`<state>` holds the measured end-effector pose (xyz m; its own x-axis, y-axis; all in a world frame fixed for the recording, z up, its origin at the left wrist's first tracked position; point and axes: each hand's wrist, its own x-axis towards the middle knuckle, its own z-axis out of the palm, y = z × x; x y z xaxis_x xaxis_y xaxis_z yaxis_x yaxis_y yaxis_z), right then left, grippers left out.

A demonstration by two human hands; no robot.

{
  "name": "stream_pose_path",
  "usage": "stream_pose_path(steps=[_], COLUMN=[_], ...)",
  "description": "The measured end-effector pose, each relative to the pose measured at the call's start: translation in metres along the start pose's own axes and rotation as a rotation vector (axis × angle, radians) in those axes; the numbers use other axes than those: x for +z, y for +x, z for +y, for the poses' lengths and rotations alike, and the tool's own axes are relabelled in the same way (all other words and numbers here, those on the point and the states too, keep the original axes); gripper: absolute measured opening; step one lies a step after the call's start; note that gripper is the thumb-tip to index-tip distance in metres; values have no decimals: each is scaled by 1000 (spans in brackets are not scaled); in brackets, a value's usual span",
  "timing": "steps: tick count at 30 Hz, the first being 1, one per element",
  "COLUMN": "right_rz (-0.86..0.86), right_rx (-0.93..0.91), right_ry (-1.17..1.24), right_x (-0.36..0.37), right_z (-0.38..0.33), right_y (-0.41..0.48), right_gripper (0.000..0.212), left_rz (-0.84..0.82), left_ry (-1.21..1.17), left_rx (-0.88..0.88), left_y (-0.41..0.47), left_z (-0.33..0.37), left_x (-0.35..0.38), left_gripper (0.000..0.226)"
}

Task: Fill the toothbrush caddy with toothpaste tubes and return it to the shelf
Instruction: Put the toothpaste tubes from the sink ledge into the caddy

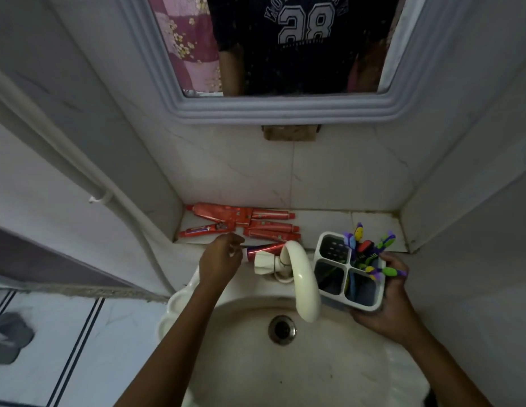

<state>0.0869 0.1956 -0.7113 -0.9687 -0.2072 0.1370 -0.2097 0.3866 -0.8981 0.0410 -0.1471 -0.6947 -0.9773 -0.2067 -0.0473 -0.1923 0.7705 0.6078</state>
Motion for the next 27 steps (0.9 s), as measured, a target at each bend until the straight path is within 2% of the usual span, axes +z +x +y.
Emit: stream_pose_path(steps=[3, 6, 10, 13, 16, 20, 24, 26, 27], right_rz=[-33, -11, -11, -5, -19, -27, -5, -1, -6], right_rx=[-115, -141, -143, -113, -124, -73, -37, -40, -44], right_ry=[-13, -65, -120, -137, -125, -84, -39, -30, -23], right_x=[5, 4, 5, 5, 2, -2, -4, -5, -5], right_z=[-9, -3, 7, 8, 4, 1, -11, -14, -15], right_y=[1, 6, 3, 4, 1, -2, -2, -3, -4], right_gripper=[103, 100, 101, 107, 107, 110, 105, 106, 107], left_rz=[-101, -198, -190, -202, -175, 6, 177, 156, 91], left_ry=[67, 217, 439, 506, 525, 567, 321, 47, -123], left_rx=[89, 266, 453, 547, 572, 542, 388, 323, 294], left_y=[5, 10, 19, 26, 28, 25, 19, 14, 12], left_z=[-1, 1, 10, 9, 3, -2, 10, 34, 52], left_x=[1, 6, 14, 17, 17, 1, -31, -43, -48], left_gripper=[27, 31, 29, 30, 28, 36, 35, 42, 47])
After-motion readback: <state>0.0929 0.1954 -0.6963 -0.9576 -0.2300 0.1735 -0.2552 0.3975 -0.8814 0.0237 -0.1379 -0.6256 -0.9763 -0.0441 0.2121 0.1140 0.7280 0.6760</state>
